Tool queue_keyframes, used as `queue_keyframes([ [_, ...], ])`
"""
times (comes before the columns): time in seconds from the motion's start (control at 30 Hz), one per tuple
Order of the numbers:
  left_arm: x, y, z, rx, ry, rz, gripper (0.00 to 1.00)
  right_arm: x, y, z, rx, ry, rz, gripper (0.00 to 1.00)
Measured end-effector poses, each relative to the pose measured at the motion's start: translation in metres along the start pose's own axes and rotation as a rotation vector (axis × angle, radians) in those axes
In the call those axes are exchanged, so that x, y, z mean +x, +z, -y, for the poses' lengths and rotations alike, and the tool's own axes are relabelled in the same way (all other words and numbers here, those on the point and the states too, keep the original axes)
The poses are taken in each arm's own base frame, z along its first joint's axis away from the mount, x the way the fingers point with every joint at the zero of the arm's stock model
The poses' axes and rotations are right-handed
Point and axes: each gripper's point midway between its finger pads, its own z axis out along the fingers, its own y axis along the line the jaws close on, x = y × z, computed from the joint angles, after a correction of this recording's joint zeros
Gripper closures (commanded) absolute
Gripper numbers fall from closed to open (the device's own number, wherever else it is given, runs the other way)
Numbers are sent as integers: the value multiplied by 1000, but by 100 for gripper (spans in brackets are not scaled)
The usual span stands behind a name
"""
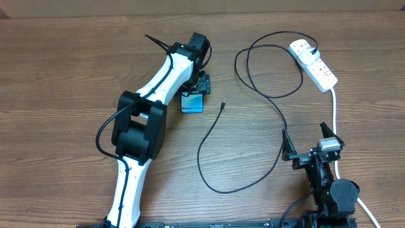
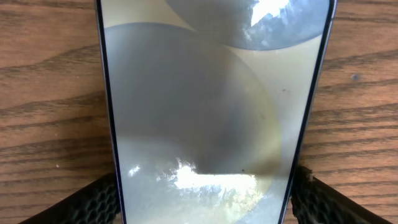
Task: Plug charger to phone and switch on socket
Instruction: 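Close the left gripper on the phone's long edges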
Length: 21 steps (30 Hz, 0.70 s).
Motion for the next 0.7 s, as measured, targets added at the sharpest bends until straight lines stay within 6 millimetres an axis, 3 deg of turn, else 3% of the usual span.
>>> queue_keyframes([
  [0.13, 0, 0, 0, -1, 0, 0, 19, 0, 0, 0, 0, 0, 0, 0],
  [0.23, 0, 0, 0, -1, 0, -1, 27, 0, 0, 0, 0, 0, 0, 0],
  [0.37, 1, -1, -1, -5, -1, -7, 25, 0, 0, 0, 0, 1, 0, 0],
  [0.7, 7, -2, -5, -19, 0, -33, 30, 0, 0, 0, 0, 0, 0, 0],
])
